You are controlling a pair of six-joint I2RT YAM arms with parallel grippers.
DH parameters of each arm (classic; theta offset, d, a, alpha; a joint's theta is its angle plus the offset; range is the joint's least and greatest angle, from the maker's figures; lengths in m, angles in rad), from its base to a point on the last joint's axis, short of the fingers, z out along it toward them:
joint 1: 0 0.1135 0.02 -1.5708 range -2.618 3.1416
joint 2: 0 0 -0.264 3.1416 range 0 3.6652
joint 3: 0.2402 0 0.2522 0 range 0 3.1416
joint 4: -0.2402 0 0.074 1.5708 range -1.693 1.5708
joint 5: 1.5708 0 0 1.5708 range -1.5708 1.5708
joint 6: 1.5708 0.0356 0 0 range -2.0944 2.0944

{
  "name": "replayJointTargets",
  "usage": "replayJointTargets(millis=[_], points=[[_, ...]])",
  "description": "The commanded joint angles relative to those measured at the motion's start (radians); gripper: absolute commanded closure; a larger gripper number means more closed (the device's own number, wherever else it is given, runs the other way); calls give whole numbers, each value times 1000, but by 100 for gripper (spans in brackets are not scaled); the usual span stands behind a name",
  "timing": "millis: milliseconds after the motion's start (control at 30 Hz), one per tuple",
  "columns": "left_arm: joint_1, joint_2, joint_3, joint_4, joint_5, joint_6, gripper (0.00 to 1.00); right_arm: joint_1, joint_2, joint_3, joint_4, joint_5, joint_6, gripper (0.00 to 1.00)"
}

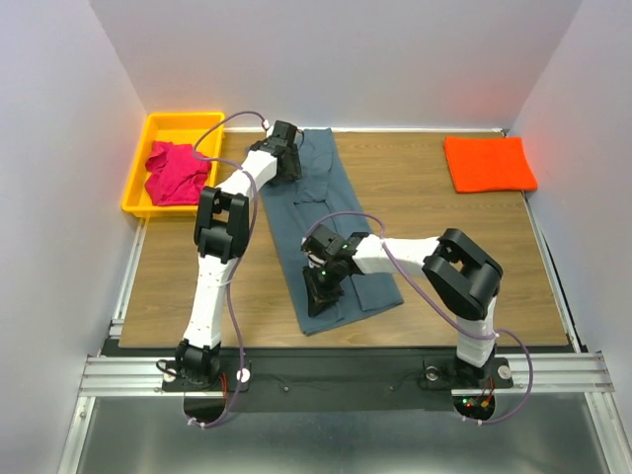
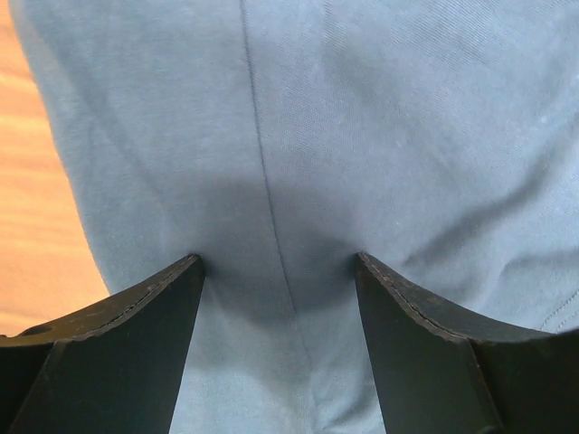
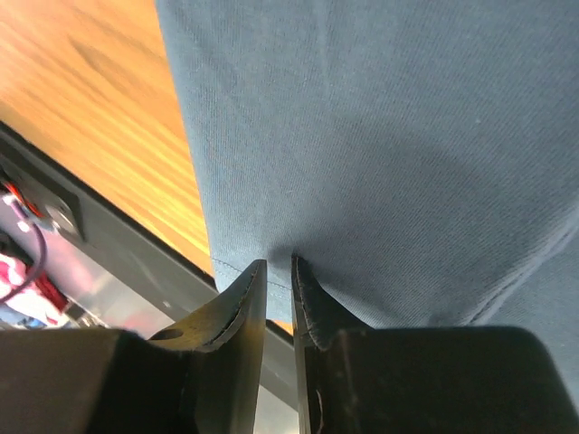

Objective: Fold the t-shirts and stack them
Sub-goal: Fold the tshirt

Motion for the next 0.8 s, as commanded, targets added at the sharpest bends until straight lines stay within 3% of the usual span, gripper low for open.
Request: replayJointTargets(millis=[0, 100, 267, 400, 500, 633, 767], points=[[27, 8, 37, 41, 22, 55, 20, 9, 40, 89, 49, 45, 23, 77], [27, -30, 26, 102, 45, 75, 17, 10, 35, 132, 47, 37, 17, 76], [25, -188, -52, 146, 76, 90, 13, -1, -70, 112, 34, 103, 7, 52], [18, -334, -129, 95, 77, 75, 12, -50, -176, 63, 5, 150, -9, 45], [-8, -478, -195, 46, 58, 55, 12, -125, -241, 3, -26, 186, -35, 44], [-77, -678, -429, -26, -27, -15, 12, -235, -343, -81, -57, 225, -78, 45], [-160, -900, -699, -104, -45, -179, 12, -306, -417, -175, -74, 249, -130, 56]])
